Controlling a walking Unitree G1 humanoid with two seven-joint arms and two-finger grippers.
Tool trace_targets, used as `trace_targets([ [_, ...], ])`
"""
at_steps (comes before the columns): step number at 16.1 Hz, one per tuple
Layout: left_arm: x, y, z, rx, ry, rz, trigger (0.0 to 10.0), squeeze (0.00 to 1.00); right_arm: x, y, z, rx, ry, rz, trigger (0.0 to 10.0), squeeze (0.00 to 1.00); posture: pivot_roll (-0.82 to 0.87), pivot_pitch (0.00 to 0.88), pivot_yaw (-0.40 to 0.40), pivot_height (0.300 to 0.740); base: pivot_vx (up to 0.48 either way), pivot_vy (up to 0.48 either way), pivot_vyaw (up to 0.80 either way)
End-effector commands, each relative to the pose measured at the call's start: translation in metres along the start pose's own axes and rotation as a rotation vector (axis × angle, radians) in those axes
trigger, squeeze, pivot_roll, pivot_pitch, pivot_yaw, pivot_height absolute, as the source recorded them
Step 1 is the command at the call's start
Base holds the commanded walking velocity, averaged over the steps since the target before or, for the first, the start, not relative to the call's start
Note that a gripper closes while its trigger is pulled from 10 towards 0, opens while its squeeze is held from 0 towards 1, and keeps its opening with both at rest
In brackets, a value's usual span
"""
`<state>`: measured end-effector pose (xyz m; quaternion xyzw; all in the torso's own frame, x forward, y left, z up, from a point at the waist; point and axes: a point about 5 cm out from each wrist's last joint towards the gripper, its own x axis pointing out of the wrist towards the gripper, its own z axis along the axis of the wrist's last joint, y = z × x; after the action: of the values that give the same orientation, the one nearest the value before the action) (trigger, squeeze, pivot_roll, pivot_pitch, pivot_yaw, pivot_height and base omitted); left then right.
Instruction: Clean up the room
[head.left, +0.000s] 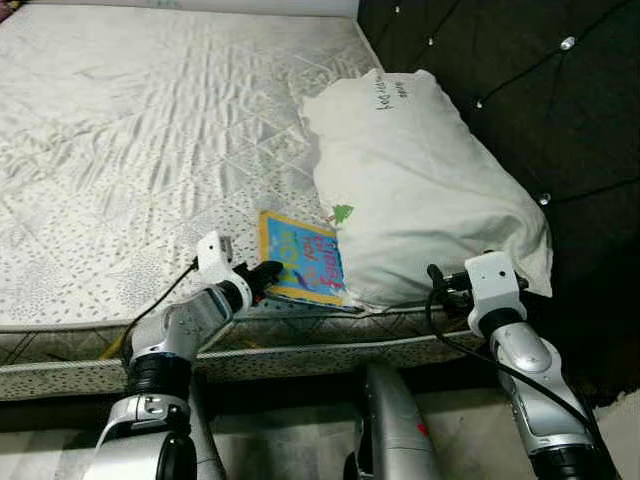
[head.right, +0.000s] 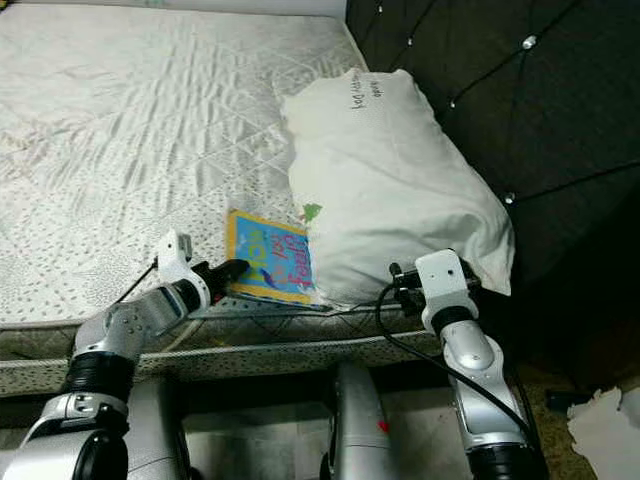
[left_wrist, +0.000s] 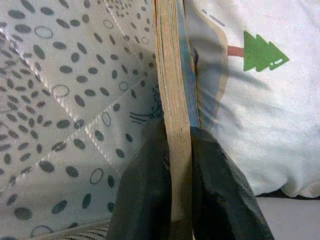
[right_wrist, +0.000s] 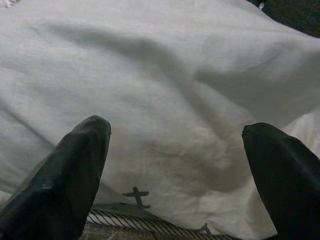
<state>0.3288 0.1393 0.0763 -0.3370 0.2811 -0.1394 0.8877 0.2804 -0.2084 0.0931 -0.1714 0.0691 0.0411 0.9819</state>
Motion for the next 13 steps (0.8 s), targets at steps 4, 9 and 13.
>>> trace_targets([
  [4, -0.008, 0.019, 0.004, 0.06, -0.008, 0.115, 10.0, 0.0, 0.003, -0.002, 0.001, -0.008, -0.004, 0.004, 10.0, 0.0, -0.07, 0.042, -0.093, 0.525, 0.0, 0.0, 0.0],
  [9, -0.008, 0.026, 0.021, 0.072, -0.069, 0.169, 10.0, 1.0, 0.004, -0.001, 0.0, 0.0, -0.002, 0.002, 10.0, 0.0, -0.07, 0.034, -0.09, 0.525, 0.0, 0.0, 0.0],
  [13, -0.015, 0.043, 0.036, 0.061, -0.176, 0.321, 10.0, 1.0, 0.004, -0.001, -0.001, -0.003, -0.001, 0.009, 10.0, 0.0, -0.06, 0.025, -0.091, 0.525, 0.0, 0.0, 0.0],
])
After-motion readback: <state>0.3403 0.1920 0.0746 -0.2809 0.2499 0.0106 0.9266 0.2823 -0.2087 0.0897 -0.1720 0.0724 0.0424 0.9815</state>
